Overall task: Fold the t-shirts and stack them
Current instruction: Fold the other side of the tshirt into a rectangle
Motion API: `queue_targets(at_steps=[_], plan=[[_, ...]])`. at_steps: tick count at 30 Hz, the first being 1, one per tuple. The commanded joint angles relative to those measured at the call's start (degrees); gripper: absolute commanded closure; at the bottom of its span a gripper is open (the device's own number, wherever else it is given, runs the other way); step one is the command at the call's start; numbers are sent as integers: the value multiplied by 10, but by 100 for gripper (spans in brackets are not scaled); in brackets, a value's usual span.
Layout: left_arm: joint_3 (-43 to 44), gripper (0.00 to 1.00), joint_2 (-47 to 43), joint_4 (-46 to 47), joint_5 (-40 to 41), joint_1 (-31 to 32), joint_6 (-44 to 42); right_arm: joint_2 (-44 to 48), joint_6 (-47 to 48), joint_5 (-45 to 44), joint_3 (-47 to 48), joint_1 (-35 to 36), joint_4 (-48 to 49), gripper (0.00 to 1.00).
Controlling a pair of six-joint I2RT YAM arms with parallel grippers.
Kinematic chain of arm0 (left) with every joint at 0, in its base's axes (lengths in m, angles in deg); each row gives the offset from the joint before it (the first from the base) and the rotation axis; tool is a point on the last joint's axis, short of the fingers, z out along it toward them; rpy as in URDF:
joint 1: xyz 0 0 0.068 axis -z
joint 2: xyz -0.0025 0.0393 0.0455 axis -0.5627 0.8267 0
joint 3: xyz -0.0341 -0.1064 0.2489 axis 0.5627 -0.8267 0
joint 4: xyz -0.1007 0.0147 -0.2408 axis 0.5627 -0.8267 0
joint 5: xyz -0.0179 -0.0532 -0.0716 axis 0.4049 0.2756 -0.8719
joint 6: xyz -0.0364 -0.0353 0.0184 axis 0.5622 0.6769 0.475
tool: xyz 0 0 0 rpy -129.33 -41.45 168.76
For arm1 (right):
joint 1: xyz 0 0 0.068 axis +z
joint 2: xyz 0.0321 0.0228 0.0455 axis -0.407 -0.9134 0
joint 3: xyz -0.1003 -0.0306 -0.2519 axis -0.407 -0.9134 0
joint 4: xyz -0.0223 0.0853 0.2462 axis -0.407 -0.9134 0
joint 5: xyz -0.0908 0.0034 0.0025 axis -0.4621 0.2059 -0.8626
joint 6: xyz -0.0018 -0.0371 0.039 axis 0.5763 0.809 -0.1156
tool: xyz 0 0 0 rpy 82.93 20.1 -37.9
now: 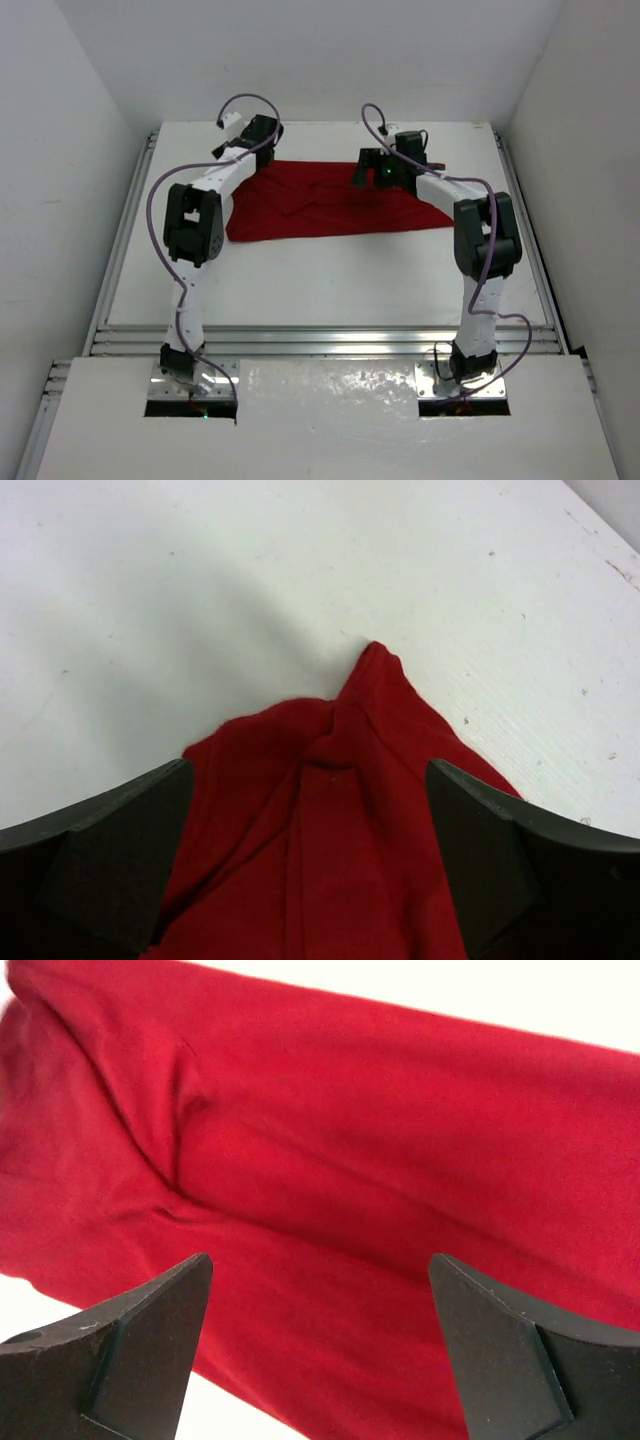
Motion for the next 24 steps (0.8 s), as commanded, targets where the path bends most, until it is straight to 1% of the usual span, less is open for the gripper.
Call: queue_targets(at_steps=[1, 2, 3, 4, 5, 6, 7, 8, 9, 10, 12, 13, 15, 16, 17, 19, 20, 24], plan=[[-3, 0, -64, -11, -14, -6, 5, 27, -1, 15, -35, -8, 37, 10], [-27, 1, -84, -17, -45, -1, 35, 34, -3, 2, -42, -8, 33, 10], [-93, 1, -128, -22, -65, 3, 55, 45, -9, -10, -55, -8, 29, 10], [-130, 2, -151, -26, -83, 8, 115, 52, -10, -33, -63, -9, 23, 10], [-201, 3, -191, -21, -122, 11, 144, 71, -18, -46, -81, -12, 21, 10], [-229, 4, -205, -15, -146, 14, 177, 81, -25, -55, -92, -15, 19, 10], [-255, 5, -228, -10, -182, 17, 189, 92, -45, -60, -124, -20, 22, 10], [-290, 8, -234, 13, -192, 22, 195, 116, -59, -60, -143, -33, 26, 10], [-293, 8, -237, 19, -196, 40, 201, 130, -74, -58, -159, -41, 34, 10], [-277, 8, -228, 16, -197, 50, 204, 139, -102, -49, -192, -48, 38, 10], [-236, 8, -206, -39, -193, 76, 217, 166, -119, -35, -219, -64, 50, 10], [-196, 8, -183, -76, -177, 84, 223, 174, -121, -23, -239, -65, 54, 10], [-166, 10, -157, -101, -160, 96, 244, 186, -117, -9, -249, -65, 49, 10], [-164, 10, -151, -110, -161, 96, 250, 189, -116, -5, -253, -65, 44, 10], [-164, 14, -145, -110, -163, 96, 255, 193, -116, 1, -257, -65, 41, 10], [-163, 17, -133, -111, -162, 95, 268, 211, -115, 4, -276, -65, 47, 10], [-162, 24, -130, -109, -161, 95, 268, 217, -114, 4, -282, -65, 49, 10], [-145, 25, -105, -109, -170, 89, 274, 233, -110, 13, -289, -65, 48, 10]])
